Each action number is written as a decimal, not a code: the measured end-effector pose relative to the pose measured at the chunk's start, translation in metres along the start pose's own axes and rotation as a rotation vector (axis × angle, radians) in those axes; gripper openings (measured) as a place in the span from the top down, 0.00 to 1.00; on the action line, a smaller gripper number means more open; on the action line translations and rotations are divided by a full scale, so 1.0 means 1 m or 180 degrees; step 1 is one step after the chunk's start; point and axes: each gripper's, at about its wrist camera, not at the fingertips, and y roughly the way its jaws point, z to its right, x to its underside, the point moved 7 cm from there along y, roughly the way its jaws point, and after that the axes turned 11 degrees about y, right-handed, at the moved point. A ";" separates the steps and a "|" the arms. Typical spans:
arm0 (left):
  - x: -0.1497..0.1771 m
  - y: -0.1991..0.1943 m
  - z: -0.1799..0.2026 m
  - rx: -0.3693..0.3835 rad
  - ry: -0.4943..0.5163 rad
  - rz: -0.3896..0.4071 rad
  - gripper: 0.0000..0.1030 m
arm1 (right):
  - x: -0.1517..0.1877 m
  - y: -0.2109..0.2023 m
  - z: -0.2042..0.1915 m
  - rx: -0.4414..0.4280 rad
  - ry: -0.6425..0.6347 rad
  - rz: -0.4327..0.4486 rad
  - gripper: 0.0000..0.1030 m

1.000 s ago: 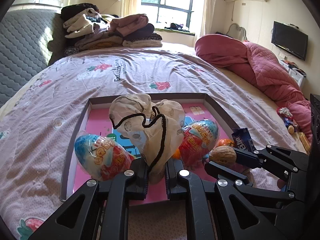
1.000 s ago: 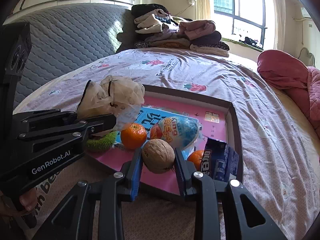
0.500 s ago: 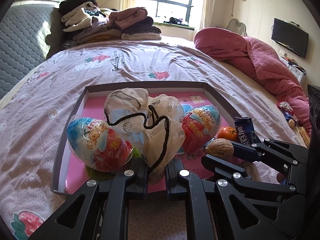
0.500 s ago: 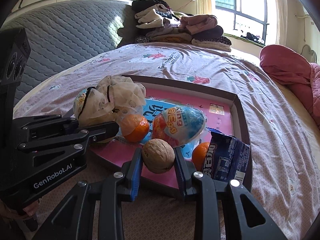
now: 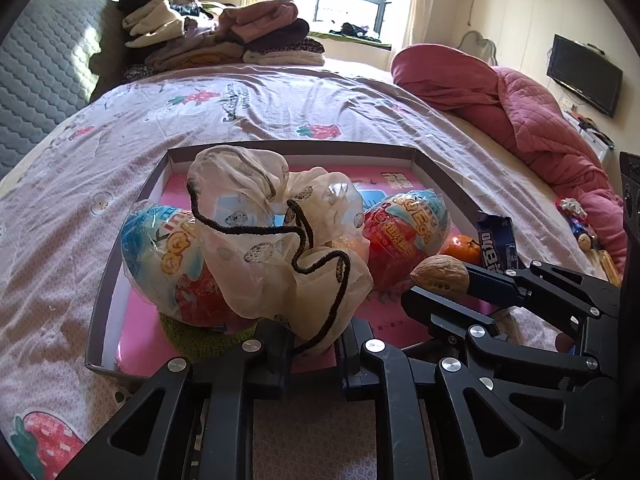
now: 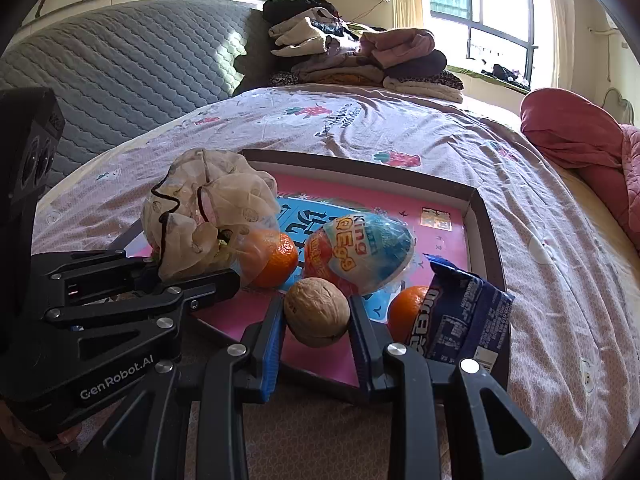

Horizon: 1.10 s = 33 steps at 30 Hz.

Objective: Organize objects
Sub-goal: 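Lower the mesh bag between the eggs with the left tool while the right tool lowers the walnut, then open both tools to release the mesh bag and the walnut in the tray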

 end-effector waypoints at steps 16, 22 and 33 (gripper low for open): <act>0.003 -0.010 -0.001 -0.0011 -0.0018 -0.0026 0.72 | -0.001 0.000 0.002 0.0017 -0.0007 -0.0053 0.69; 0.006 -0.015 -0.005 -0.0002 -0.0050 -0.0036 0.58 | 0.000 0.000 0.003 0.0064 -0.0023 -0.0063 0.69; 0.010 -0.027 -0.010 -0.0022 -0.0056 -0.0034 0.42 | -0.004 -0.006 0.004 0.0119 -0.0019 -0.0054 0.66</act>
